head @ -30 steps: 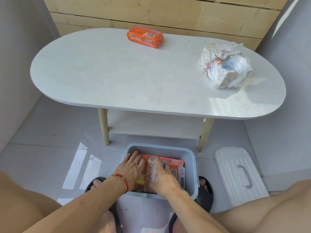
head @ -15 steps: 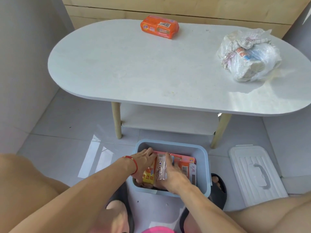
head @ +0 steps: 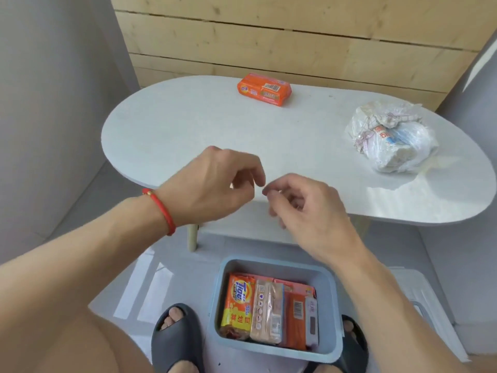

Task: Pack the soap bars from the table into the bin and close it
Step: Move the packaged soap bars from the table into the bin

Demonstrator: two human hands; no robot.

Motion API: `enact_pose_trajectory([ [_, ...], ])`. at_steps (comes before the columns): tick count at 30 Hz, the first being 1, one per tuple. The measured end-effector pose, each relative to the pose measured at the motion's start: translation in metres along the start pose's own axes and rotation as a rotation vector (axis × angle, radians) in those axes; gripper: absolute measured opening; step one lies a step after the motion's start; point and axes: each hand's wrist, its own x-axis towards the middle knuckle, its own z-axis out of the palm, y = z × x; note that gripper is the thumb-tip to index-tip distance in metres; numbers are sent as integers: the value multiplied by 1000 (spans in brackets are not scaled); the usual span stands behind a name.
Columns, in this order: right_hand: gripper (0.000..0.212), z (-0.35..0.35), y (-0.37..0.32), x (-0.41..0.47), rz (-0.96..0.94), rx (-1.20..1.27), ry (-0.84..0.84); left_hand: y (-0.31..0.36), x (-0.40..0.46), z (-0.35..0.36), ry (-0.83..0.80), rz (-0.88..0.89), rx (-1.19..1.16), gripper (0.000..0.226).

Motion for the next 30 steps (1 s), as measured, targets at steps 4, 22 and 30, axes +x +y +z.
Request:
enact_pose_trajectory([
  [4,18,-7,-14,77,-67,-126,295,-39,40,-4,174,-152,105,23],
  [22,31,28,29,223,-98,-664,202,-88,73,17,171,-283,196,45],
  [30,14,-14,20,82,-286,-410,-9,-52,54,20,75,56,238,80],
])
